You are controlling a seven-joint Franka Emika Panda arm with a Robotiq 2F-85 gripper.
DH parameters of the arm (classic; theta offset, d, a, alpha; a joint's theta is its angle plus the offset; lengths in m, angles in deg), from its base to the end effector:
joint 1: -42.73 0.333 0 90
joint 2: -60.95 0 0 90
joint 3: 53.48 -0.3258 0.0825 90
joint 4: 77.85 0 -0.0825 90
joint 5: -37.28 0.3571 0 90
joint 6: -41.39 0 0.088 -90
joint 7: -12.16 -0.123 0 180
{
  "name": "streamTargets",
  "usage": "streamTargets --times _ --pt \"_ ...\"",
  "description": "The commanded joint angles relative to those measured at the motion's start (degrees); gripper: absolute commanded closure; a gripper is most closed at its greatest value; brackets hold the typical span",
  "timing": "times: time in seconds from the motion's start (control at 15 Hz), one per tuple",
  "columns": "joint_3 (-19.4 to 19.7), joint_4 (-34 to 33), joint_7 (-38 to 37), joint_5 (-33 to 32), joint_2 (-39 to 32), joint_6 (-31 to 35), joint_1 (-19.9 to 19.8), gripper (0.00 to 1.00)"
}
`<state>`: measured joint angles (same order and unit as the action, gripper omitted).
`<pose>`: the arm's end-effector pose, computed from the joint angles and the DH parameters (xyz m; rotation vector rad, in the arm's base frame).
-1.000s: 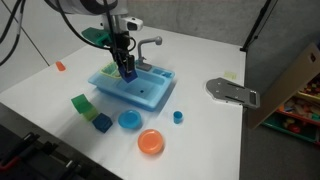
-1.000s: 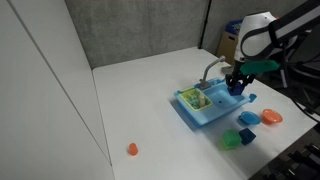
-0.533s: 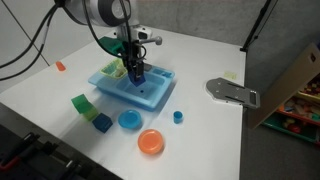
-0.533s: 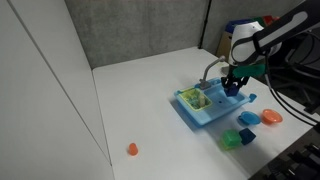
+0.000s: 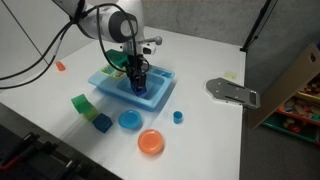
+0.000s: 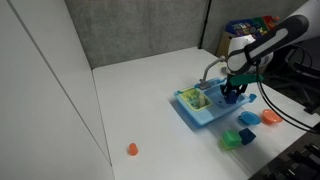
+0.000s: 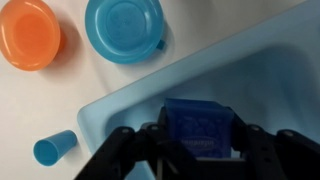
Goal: Put the blue block into the sink
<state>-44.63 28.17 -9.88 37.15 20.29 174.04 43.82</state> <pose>0.5919 -0.0784 0.1372 2.8983 -0.7301 -0.3336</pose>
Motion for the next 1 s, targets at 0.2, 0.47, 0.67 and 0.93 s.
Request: streamTargets --times 0.2,0.47,0.67,0.93 --pt "-2.4 -3.5 1.9 4.3 -2.6 -2.5 -2.1 0.42" --pt "-3.3 -1.8 3.3 5.3 0.2 -2.8 -2.0 0.09" --pt "-3.4 -0.7 4.0 4.7 3.4 -4.1 -1.6 0.0" --pt "-2.6 0.0 2.9 3.2 8.5 -8.7 -0.7 0.0"
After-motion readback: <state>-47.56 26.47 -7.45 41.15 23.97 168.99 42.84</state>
